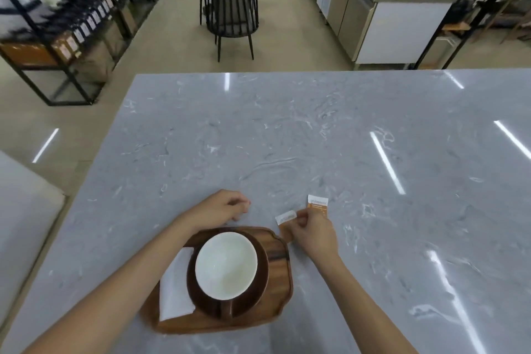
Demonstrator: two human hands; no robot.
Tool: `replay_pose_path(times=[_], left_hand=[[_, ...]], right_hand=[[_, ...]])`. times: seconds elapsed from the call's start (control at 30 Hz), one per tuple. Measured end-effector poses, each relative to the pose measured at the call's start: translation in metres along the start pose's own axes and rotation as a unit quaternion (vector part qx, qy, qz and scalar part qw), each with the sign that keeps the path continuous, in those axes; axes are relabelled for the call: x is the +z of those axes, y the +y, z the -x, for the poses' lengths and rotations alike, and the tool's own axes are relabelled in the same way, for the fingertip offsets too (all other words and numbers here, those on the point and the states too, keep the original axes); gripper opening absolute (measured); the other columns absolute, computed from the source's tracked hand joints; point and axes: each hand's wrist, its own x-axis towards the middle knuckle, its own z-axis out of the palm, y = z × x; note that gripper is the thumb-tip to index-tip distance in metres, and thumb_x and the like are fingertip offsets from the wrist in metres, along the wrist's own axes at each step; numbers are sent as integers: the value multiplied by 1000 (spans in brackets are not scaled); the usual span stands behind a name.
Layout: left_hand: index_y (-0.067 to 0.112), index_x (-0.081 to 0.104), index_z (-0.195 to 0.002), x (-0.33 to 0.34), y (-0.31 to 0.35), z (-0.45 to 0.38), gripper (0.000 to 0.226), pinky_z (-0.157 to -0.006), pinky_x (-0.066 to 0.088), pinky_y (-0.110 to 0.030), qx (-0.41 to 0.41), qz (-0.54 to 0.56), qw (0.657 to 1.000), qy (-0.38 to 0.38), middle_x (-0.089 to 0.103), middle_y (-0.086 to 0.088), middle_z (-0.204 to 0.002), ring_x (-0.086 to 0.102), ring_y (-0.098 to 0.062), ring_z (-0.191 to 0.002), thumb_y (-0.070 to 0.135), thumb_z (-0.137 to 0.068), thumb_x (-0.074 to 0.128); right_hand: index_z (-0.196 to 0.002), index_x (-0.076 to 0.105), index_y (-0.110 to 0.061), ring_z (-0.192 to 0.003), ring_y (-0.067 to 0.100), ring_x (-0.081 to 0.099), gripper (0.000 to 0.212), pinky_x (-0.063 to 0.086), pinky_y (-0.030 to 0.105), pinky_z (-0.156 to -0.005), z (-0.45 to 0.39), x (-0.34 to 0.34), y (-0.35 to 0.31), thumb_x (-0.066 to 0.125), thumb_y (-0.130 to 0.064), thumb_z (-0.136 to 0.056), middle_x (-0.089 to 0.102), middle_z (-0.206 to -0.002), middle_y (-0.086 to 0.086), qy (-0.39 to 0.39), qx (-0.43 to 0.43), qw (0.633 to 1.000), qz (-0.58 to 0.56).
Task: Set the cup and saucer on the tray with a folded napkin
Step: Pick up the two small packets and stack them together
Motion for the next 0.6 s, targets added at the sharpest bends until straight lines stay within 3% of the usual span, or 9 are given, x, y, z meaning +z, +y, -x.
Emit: replay_pose_path(times=[0.07,0.17,0.23,0.33,0.4,0.47,0.6], left_hand=[[14,70,-115,0,3,-2,20,-74,53,-15,12,-9,1000,-13,74,-12,-112,71,-18,-91,22,-98,65],[22,72,-115,5,17,-2,23,-98,53,-32,35,-21,999,-32,74,0,-111,69,-13,-101,27,-92,72],[24,73,-115,11,32,2,28,-104,52,-35,49,-20,998,-36,75,4,-112,70,-9,-104,31,-87,77],[30,75,-116,22,60,16,36,-98,55,-28,80,2,994,-70,78,9,-109,72,-6,-102,44,-82,79],[31,77,-110,32,75,24,26,-91,57,-25,101,37,992,-60,79,8,-104,74,-9,-99,39,-85,77],[26,79,-106,43,85,32,18,-87,58,-27,106,84,991,-21,81,5,-100,76,-13,-96,29,-88,76],[29,78,-109,63,94,50,24,-92,59,-29,116,150,982,18,80,5,-104,76,-14,-100,25,-85,80]], right_hand=[[-105,73,-21,-96,19,70,20,56,34,-83,-2,-8,-2,70,-25,-85,71,-91,-9,-17,15,998,-59],[-91,73,-26,-84,15,69,10,54,30,-76,5,-25,-10,75,-33,-84,71,-83,-10,-17,0,992,-121],[-86,74,-28,-82,12,70,13,54,29,-75,15,-37,-16,79,-39,-83,75,-85,-6,-27,-25,984,-175],[-88,77,-28,-75,6,69,10,53,23,-65,32,-55,-24,77,-37,-87,77,-85,-7,-57,-64,963,-256],[-91,77,-25,-70,7,71,9,53,18,-58,41,-64,-28,76,-33,-89,78,-84,-5,-76,-77,945,-308],[-93,77,-20,-68,9,72,9,54,18,-57,46,-71,-27,76,-28,-90,78,-84,-1,-76,-75,933,-343],[-98,77,-16,-67,8,68,12,54,18,-61,51,-83,-18,77,-25,-89,78,-83,3,-107,-54,910,-398]])
